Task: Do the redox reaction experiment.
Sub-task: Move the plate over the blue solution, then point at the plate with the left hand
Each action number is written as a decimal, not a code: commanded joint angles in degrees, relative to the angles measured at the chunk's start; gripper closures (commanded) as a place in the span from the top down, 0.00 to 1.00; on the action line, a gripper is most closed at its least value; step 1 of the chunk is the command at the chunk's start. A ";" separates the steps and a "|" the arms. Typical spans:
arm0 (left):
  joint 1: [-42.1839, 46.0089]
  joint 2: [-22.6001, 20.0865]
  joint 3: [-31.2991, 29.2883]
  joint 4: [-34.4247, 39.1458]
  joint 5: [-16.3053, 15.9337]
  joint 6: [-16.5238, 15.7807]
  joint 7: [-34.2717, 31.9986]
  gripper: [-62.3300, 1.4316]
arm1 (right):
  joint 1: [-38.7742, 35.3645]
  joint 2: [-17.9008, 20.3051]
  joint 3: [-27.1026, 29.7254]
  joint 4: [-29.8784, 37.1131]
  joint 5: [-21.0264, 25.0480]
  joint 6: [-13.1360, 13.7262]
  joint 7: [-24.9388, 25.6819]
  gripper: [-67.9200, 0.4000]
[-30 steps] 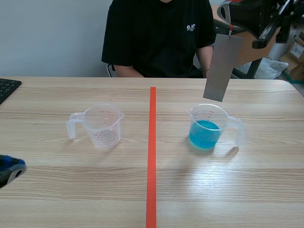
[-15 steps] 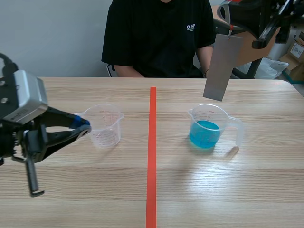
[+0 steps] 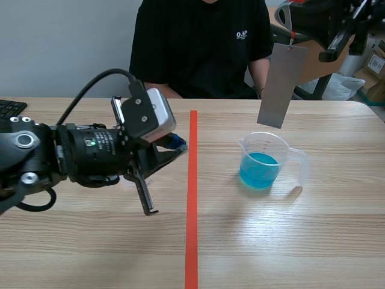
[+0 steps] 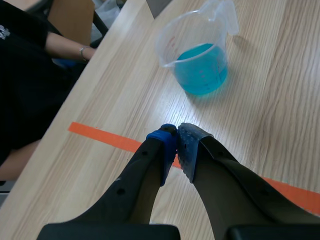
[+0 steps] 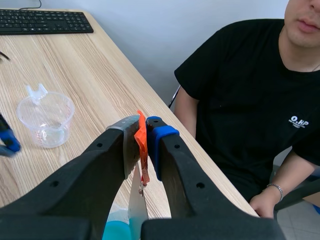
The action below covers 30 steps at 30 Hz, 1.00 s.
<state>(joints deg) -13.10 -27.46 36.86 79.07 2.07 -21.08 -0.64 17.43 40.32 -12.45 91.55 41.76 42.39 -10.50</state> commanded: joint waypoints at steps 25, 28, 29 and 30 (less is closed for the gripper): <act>-15.39 22.01 5.62 -23.23 5.29 3.96 -3.39 0.09 | 1.31 0.28 0.44 0.48 0.63 0.33 0.76 0.03; -16.02 23.34 5.64 -24.85 5.31 4.33 -3.54 0.09 | 1.31 0.28 0.44 0.48 0.63 0.33 0.76 0.03; -16.15 23.82 5.68 -25.49 5.46 5.11 -3.69 0.09 | 1.31 0.28 0.44 0.48 0.63 0.33 0.76 0.03; -16.31 24.33 5.68 -26.05 6.16 5.46 -4.11 0.09 | 1.31 0.28 0.44 0.48 0.63 0.33 0.76 0.03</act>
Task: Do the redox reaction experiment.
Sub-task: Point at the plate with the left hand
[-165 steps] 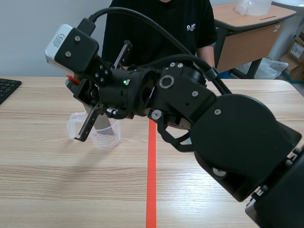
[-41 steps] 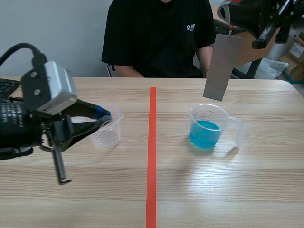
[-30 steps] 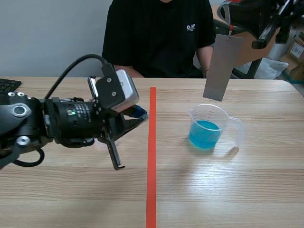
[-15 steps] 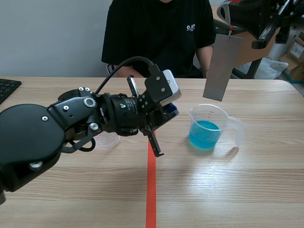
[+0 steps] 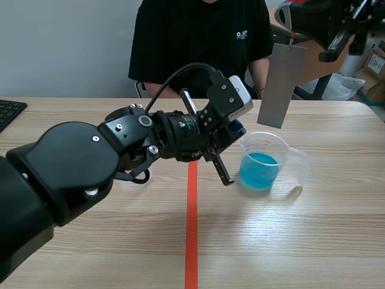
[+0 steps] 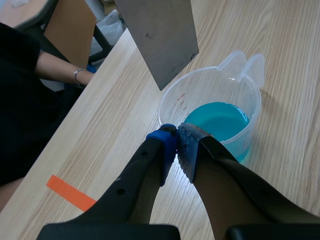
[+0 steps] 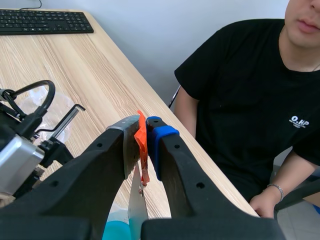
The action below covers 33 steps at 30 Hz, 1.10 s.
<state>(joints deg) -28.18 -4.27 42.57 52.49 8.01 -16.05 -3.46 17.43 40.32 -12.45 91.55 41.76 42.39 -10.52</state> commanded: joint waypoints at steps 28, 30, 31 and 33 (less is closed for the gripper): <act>-1.68 5.33 -0.04 -3.39 2.62 6.54 -1.03 0.09 | 1.31 0.28 0.44 0.48 0.63 0.33 0.81 0.03; -1.68 5.33 -0.04 -3.39 2.62 6.54 -1.07 0.09 | 1.31 0.28 0.44 0.48 0.66 0.33 0.83 0.03; -1.68 5.33 -0.04 -3.39 2.62 6.54 -1.14 0.09 | 1.31 0.28 0.44 0.48 0.66 0.33 0.83 0.03; -1.68 5.33 -0.04 -3.39 2.62 6.54 -1.20 0.09 | 1.31 0.28 0.44 0.48 0.66 0.33 0.81 0.03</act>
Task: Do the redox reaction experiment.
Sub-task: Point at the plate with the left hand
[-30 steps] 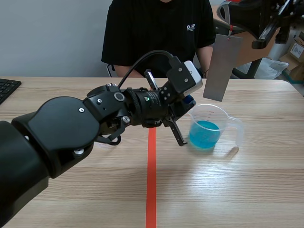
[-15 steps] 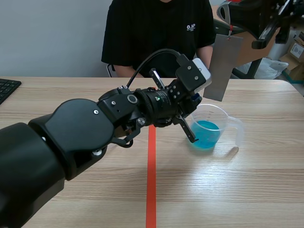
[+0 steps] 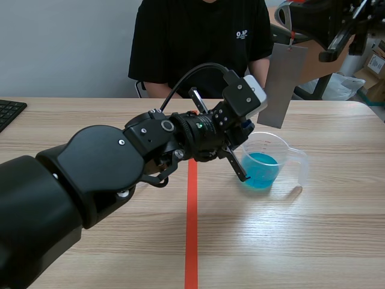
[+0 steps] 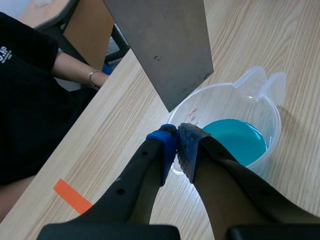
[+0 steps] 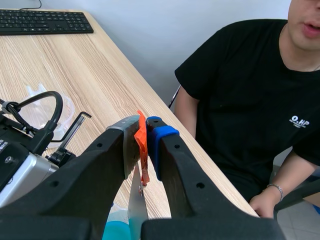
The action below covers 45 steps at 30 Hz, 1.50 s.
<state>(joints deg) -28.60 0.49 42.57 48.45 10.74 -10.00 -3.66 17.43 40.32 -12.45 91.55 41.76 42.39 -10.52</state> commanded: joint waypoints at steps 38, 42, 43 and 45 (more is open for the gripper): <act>4.85 -15.63 -1.86 10.91 -6.49 0.35 -2.25 0.09 | 1.33 0.28 0.44 0.48 0.66 0.33 0.83 0.03; 10.64 -24.55 -4.81 20.61 -10.40 0.42 -0.96 0.09 | 1.33 0.28 0.44 0.48 0.66 0.33 0.83 0.03; 12.46 -26.88 -5.73 23.04 -11.26 0.46 -0.74 0.09 | 1.33 0.28 0.44 0.48 0.66 0.33 0.83 0.03; 16.41 -31.58 -7.76 27.56 -12.96 0.46 -0.76 0.09 | 1.33 0.28 0.44 0.48 0.66 0.33 0.83 0.03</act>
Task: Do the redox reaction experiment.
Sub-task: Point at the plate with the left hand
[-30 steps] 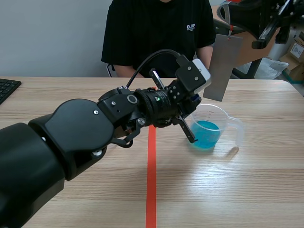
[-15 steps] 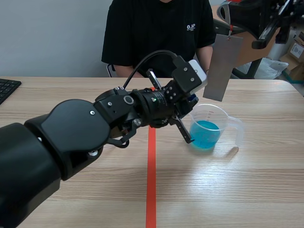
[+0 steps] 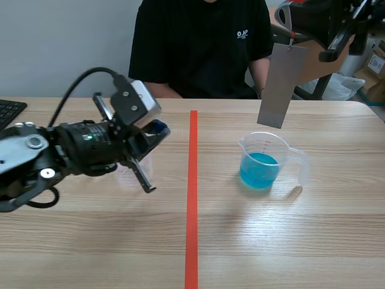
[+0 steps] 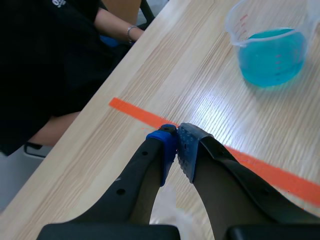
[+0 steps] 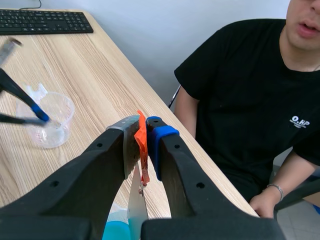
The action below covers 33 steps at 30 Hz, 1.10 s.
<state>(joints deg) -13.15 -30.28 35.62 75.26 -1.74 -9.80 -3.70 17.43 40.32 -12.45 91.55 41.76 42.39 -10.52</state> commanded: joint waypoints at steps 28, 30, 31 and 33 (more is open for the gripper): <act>67.10 -10.16 -41.16 13.35 -15.21 12.22 -5.60 0.09 | 1.29 0.31 0.44 0.46 0.42 0.33 0.85 0.03; 69.20 -8.07 -42.21 13.35 -15.21 12.20 -5.99 0.09 | 1.27 0.28 0.44 0.42 0.42 0.33 0.83 0.03; 70.20 -6.86 -42.58 13.35 -15.21 12.17 -5.97 0.09 | 1.27 0.28 0.44 0.24 0.42 0.33 0.85 0.03; 71.73 -4.92 -42.88 13.35 -15.19 12.07 -5.95 0.09 | 1.27 0.28 0.44 -0.35 0.39 0.33 1.14 0.03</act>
<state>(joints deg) 58.33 -35.90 -7.51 88.12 -16.62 2.37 -9.19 17.43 40.32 -12.45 91.44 41.54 42.39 -10.44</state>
